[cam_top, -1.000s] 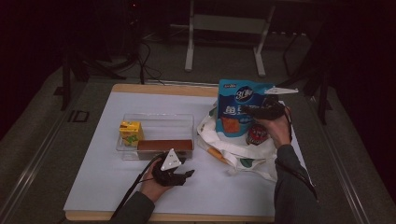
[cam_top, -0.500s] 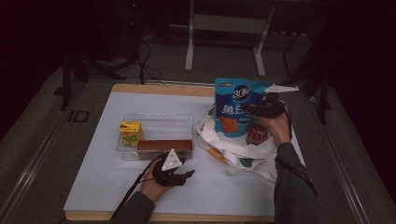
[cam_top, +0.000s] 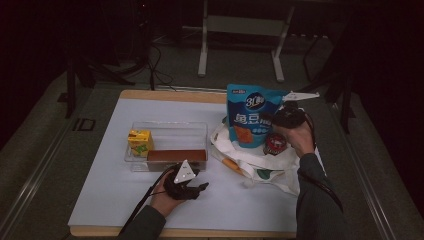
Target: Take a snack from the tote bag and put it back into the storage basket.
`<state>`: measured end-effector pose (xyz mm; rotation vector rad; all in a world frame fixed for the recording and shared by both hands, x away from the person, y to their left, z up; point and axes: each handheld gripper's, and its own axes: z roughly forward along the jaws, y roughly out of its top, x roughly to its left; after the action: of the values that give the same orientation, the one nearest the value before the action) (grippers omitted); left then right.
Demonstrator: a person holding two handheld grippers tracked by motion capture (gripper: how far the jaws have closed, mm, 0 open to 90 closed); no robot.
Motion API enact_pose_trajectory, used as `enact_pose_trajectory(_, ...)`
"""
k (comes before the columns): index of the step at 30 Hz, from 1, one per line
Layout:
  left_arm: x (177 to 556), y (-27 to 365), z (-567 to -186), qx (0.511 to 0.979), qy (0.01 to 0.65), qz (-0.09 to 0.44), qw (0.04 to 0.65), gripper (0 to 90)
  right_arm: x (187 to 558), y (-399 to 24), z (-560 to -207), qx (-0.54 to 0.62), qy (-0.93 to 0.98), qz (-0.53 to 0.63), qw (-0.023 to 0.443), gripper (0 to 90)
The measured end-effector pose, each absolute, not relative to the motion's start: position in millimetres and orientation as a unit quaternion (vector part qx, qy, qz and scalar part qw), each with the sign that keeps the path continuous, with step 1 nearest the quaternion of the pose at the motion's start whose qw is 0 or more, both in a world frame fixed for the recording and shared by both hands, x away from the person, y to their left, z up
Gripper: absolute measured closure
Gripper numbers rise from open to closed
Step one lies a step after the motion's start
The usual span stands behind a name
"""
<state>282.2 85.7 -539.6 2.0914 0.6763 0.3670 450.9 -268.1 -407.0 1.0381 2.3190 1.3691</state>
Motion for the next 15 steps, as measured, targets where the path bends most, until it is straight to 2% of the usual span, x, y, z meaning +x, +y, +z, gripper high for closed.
enact_pose_trajectory(7, 282, 86, -540, 0.844, 0.271, 0.15, 0.439, 42.0, 448, -261, -403, 0.364, 0.801, 0.453, 0.142, 87.3)
enact_pose_trajectory(15, 282, 86, -540, 0.843, 0.272, 0.149, 0.44, 42.0, 443, -251, -393, 0.362, 0.812, 0.432, 0.155, 89.2)
